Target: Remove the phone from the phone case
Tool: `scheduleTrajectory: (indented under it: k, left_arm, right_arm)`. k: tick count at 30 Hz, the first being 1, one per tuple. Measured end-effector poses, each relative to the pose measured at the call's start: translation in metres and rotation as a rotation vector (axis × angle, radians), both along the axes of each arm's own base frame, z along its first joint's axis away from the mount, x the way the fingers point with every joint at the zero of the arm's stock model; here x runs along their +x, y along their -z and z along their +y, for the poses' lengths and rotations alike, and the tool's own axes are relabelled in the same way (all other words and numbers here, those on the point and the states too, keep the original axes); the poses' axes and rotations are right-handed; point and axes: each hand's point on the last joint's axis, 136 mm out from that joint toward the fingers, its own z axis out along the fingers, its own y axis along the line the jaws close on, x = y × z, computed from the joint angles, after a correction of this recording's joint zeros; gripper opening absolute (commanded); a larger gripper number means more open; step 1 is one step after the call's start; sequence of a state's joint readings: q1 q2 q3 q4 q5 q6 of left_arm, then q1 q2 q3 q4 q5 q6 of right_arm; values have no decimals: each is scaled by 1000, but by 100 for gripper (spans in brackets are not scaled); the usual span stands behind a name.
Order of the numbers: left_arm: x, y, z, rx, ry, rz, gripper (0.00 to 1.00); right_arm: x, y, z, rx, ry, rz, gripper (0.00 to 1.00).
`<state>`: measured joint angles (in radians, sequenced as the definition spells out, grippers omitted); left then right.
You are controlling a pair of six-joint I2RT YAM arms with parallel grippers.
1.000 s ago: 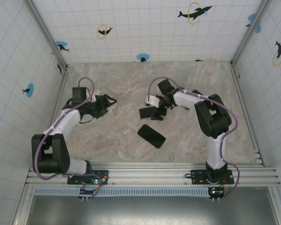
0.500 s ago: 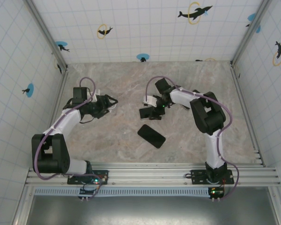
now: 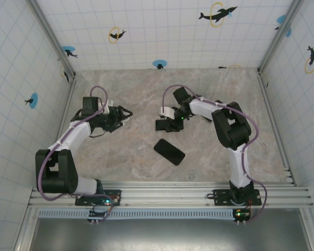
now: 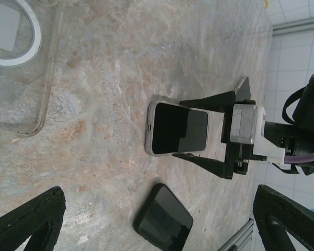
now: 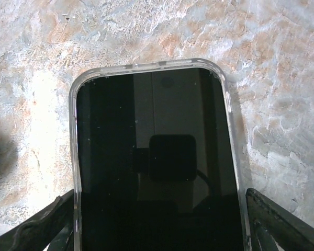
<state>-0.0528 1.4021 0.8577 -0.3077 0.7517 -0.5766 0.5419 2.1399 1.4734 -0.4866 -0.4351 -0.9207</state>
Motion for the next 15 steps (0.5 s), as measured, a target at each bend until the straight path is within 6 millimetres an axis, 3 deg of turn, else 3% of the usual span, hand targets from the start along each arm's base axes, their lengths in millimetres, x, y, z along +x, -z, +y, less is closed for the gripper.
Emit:
scheduleTrajectory:
  k: [15]
  left_arm:
    - [-1,6,-5,0,15,19,93]
  right_arm:
    - [-6,-8,0,21,49,12,47]
